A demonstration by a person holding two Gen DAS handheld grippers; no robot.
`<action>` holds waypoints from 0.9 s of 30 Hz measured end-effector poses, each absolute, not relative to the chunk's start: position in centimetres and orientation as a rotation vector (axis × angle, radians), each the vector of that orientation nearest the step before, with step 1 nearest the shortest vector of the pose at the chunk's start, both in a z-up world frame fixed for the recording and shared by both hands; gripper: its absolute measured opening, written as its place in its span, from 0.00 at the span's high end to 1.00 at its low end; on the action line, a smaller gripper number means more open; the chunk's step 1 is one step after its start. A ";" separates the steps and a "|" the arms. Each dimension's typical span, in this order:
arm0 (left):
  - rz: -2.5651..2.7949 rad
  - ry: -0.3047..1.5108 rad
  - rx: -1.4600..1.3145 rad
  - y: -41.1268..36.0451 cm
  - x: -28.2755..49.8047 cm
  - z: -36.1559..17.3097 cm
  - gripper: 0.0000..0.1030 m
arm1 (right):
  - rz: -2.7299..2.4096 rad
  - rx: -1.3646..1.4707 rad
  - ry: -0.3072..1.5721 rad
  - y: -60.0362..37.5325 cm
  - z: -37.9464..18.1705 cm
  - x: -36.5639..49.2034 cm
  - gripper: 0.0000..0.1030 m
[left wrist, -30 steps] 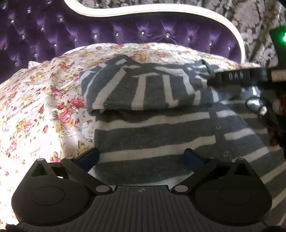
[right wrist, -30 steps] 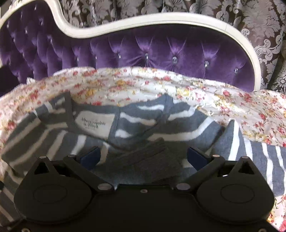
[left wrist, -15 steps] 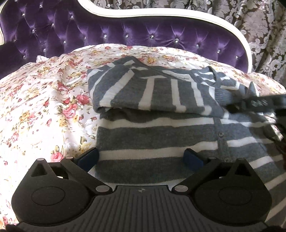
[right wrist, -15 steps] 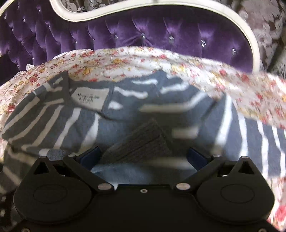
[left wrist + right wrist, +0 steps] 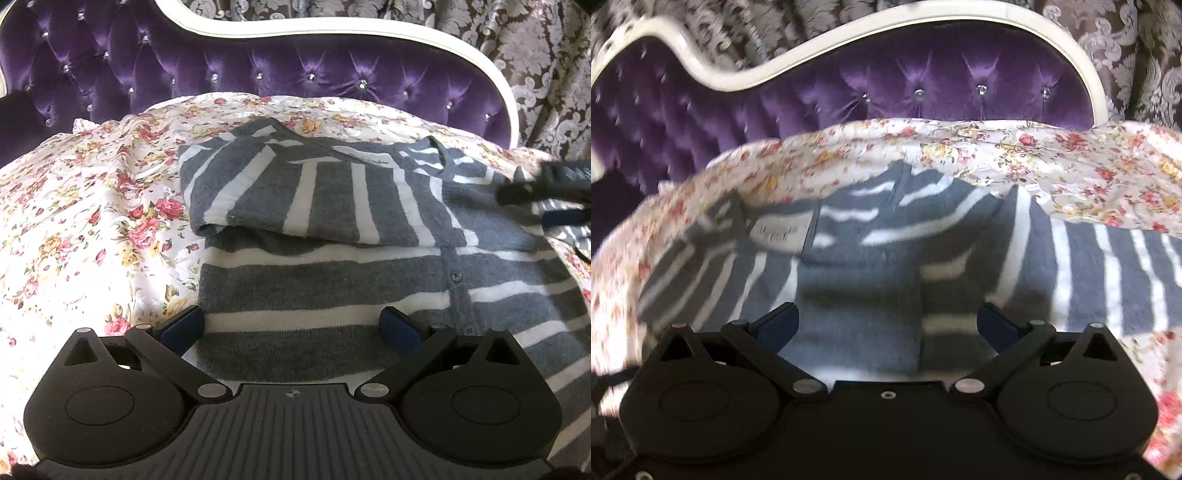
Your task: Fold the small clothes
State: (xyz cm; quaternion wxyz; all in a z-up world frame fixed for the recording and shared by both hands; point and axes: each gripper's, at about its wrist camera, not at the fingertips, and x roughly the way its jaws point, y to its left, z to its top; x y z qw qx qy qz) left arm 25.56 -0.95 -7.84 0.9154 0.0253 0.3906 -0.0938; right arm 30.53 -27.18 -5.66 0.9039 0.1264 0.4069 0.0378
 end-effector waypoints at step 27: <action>-0.213 0.847 0.047 -0.8 25.9 -7.6 0.01 | 0.110 0.263 0.775 -26.8 -7.6 31.4 0.74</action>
